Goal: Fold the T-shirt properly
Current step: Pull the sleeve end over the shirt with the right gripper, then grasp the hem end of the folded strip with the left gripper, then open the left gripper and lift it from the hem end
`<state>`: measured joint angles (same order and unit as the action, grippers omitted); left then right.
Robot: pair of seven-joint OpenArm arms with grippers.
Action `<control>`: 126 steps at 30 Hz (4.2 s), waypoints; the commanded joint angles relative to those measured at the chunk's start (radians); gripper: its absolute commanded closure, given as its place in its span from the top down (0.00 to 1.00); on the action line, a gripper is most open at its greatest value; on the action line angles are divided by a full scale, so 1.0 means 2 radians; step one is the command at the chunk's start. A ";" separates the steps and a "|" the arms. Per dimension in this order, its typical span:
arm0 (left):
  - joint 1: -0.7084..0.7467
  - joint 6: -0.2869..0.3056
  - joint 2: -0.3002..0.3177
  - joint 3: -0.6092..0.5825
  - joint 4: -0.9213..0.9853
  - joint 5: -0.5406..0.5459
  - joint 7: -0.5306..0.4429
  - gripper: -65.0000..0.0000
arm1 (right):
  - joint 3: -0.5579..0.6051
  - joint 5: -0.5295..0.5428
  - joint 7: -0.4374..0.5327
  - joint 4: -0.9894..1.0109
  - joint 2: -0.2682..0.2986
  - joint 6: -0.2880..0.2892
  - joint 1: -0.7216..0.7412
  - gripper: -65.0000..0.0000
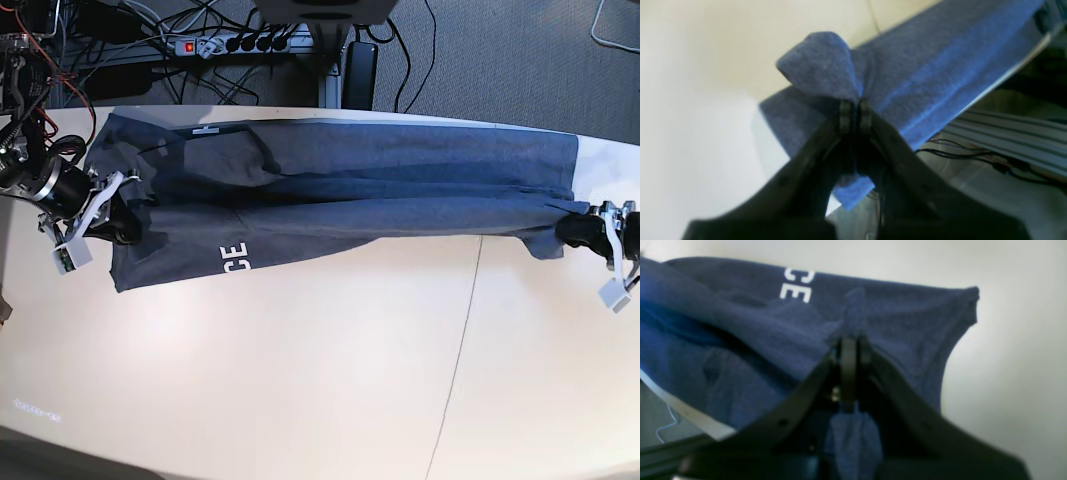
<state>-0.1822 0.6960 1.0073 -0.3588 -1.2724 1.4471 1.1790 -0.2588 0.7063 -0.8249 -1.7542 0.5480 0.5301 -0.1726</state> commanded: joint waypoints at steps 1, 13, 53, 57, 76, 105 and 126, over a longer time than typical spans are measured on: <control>-0.006 0.001 0.013 0.006 -0.008 0.006 0.001 0.00 | -0.006 0.004 0.010 -0.008 0.009 0.030 0.004 0.00; -0.004 0.001 0.010 0.006 -0.009 -0.020 0.016 0.32 | -0.006 -0.003 0.006 -0.008 -0.001 0.029 -0.017 0.00; 0.121 0.001 -0.115 0.151 -0.008 0.017 -0.019 0.00 | -0.006 -0.074 0.093 0.124 -0.050 0.025 0.009 0.00; 0.127 0.001 -0.125 0.150 -0.007 -0.052 -0.077 0.00 | -0.006 -0.075 0.098 0.155 -0.050 0.025 0.008 0.00; 0.076 0.001 -0.205 0.150 0.111 -0.313 -0.277 0.00 | -0.006 -0.081 0.139 0.261 -0.050 0.025 0.042 0.00; 0.020 0.001 -0.120 0.207 0.116 -0.125 -0.131 0.49 | -0.006 -0.096 0.122 0.301 -0.051 0.025 0.074 0.00; 0.052 0.001 -0.133 0.206 0.172 -0.181 -0.208 0.49 | -0.006 -0.095 0.122 0.301 -0.051 0.025 0.074 0.00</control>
<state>-0.0662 0.7044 0.7238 0.0479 -0.9218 1.0874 0.7578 -0.2691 0.5766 -0.5156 -1.1622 0.4320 0.5289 -0.0216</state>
